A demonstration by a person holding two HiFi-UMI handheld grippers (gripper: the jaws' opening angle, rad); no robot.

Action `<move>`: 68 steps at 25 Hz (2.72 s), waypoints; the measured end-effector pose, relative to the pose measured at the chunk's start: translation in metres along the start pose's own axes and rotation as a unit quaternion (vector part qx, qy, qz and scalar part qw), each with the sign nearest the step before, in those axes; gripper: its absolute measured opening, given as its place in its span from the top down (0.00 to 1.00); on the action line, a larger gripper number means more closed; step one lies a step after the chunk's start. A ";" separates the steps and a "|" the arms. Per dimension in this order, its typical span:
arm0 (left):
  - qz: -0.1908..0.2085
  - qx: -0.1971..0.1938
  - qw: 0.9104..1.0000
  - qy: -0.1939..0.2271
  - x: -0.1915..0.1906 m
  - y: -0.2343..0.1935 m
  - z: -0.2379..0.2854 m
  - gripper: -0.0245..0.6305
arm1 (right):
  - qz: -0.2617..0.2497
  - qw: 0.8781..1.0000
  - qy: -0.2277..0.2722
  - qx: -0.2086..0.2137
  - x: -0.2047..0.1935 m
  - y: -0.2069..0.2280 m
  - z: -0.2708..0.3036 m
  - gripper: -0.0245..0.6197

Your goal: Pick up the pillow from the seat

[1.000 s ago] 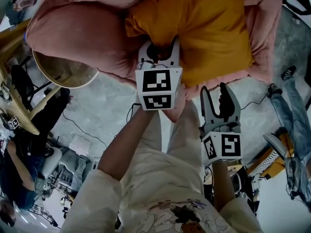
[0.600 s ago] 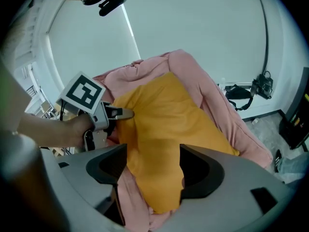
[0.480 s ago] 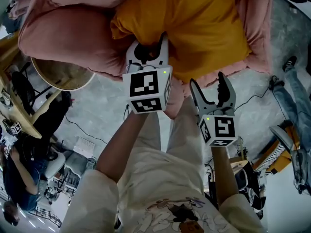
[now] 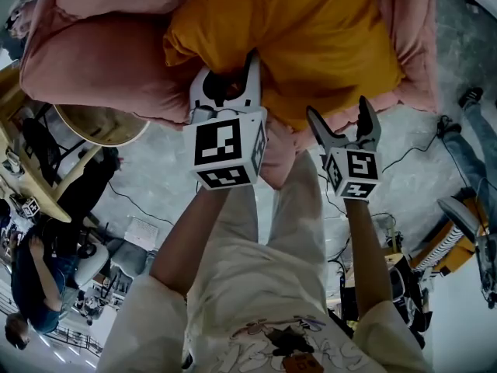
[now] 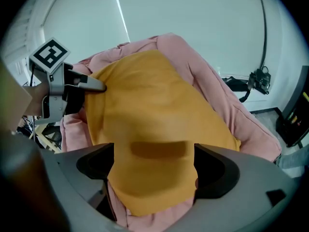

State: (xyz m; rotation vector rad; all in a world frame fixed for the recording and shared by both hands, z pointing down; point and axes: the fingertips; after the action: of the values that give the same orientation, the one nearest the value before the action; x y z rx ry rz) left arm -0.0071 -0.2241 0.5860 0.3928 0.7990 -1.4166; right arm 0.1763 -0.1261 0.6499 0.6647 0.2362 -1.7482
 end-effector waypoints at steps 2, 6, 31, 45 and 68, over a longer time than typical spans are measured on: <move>0.000 0.003 1.000 0.000 0.001 0.001 0.001 0.73 | 0.005 1.000 -0.003 -0.003 0.000 0.006 0.004 0.18; 0.001 0.007 1.000 -0.001 0.002 -0.001 0.004 0.73 | 0.007 1.000 -0.007 -0.009 -0.004 0.010 0.014 0.18; 0.030 -0.025 0.999 -0.012 -0.007 0.012 0.005 0.73 | 0.027 0.998 -0.039 -0.031 -0.014 0.012 0.046 0.73; 0.036 -0.027 0.999 0.016 0.012 0.022 -0.027 0.72 | -0.020 0.998 -0.007 -0.053 0.002 -0.006 -0.002 0.87; -0.031 -0.016 0.997 0.073 0.084 0.060 -0.166 0.73 | -0.070 0.995 0.051 -0.048 0.051 -0.031 -0.169 0.87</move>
State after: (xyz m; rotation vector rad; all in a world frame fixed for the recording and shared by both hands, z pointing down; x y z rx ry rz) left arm 0.0045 -0.1634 0.4008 0.4543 0.9588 -1.4423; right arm 0.1923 -0.0770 0.4784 0.6810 0.4446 -1.8262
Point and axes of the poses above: the fingertips, and each gripper's own axes: z forward along the fingers, y to its right, x out of its top, and after that the axes turned 1 degree about -y, right-handed
